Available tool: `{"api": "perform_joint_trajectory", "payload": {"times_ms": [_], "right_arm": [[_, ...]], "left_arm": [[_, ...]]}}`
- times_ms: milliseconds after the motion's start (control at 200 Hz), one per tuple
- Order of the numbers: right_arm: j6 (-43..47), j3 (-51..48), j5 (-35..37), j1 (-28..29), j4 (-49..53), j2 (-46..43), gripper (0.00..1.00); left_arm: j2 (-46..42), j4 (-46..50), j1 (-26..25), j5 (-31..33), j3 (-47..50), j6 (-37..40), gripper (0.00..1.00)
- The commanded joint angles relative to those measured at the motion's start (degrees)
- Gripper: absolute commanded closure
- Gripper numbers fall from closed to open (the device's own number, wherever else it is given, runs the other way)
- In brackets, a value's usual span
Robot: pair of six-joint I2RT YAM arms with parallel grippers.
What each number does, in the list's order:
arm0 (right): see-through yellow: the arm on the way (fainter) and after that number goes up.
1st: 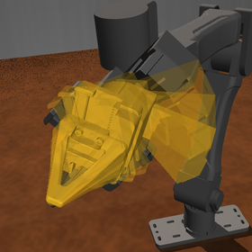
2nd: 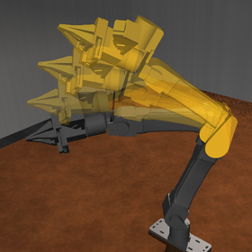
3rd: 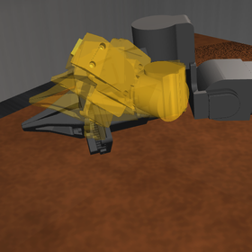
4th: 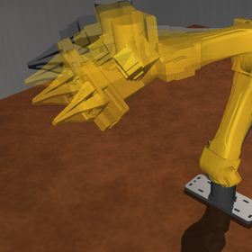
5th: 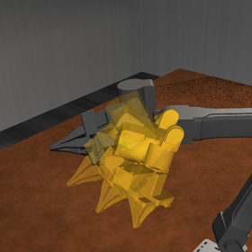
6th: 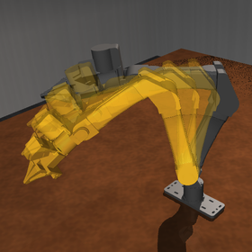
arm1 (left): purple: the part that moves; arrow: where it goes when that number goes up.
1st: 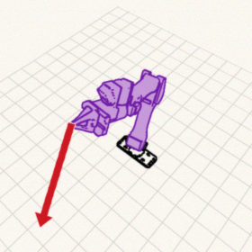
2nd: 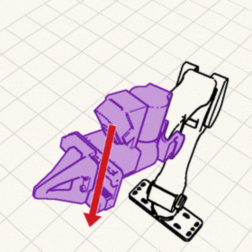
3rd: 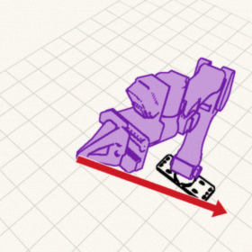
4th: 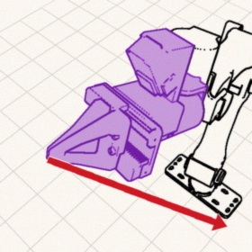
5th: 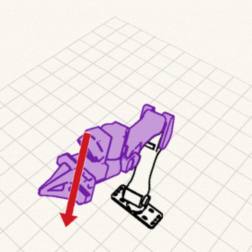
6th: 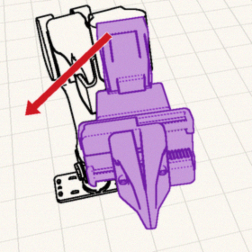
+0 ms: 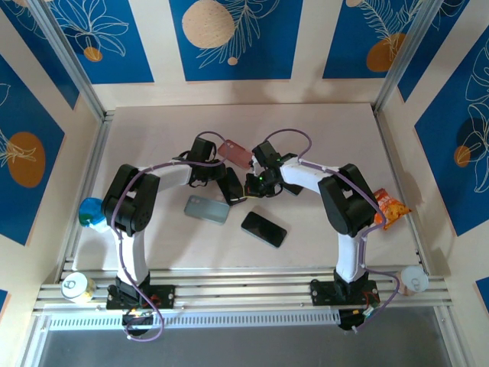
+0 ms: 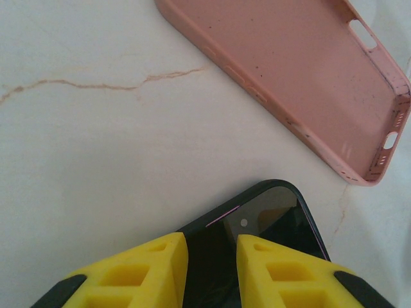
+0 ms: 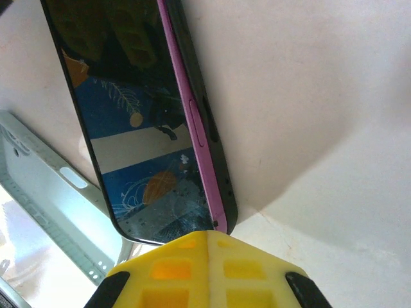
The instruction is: Put the phone into the phone case
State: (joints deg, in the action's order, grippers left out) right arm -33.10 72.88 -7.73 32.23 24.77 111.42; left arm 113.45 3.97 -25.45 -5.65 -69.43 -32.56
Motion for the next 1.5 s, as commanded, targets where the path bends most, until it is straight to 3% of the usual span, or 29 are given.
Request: {"api": "perform_joint_trajectory", "payload": {"times_ms": [0,330,925,1496], "right_arm": [[0.0,-0.9,-0.7,-0.1,-0.1,1.9,1.0],[0.1,-1.0,-0.3,0.1,-0.3,4.8,1.0],[2.7,-5.1,7.7,7.3,2.2,11.7,1.0],[2.7,-3.8,7.7,9.8,3.2,18.8,1.0]], "left_arm": [[2.7,9.5,-1.4,-1.7,2.4,0.1,0.73],[2.9,9.6,-1.4,-2.0,2.4,0.2,0.72],[4.0,9.8,-1.9,-4.1,4.1,-0.4,0.73],[4.3,9.2,-2.0,-4.5,5.0,-0.8,0.73]]}}
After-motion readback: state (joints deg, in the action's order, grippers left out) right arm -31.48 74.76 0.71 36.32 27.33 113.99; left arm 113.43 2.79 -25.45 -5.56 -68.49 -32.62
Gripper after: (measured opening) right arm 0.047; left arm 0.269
